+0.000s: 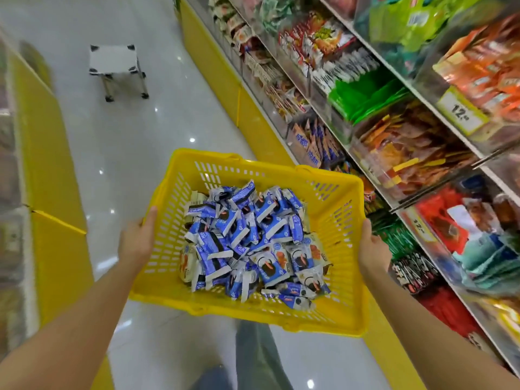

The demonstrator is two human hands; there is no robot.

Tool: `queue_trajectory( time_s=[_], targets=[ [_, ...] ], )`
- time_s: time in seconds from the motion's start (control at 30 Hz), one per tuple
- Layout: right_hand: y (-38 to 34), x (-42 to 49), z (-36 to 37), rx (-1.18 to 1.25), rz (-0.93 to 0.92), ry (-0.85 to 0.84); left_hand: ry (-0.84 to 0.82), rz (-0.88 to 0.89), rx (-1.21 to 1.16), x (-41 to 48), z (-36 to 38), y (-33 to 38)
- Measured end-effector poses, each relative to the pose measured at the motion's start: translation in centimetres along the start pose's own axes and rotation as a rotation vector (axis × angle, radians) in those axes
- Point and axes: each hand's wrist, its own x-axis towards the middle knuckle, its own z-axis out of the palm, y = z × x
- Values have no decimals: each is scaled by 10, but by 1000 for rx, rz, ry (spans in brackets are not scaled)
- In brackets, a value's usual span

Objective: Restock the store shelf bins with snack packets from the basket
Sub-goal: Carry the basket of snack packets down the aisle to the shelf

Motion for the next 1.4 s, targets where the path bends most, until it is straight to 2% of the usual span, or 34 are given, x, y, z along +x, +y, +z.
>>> queue_trajectory(
  time_s=[0.13,0.5,0.7,0.87,1.13,1.4],
  targets=[
    [-62,41,29,4,-56,-69,45,-1,-44,45,-10,38],
    [-256,144,121,-13,-233,-114,158,-71,-224,188,-39,105],
    [-371,178,196,-17,-250,-116,213,-97,-249,297,-71,142],
    [-440,198,239,32,-253,-115,238,-67,-206,377,-88,173],
    [-558,262,311,21,-252,-147,218,-92,-217,517,-94,246],
    [-696,336,390,21,-269,-182,280,-111,-233,648,-98,311]
  ],
)
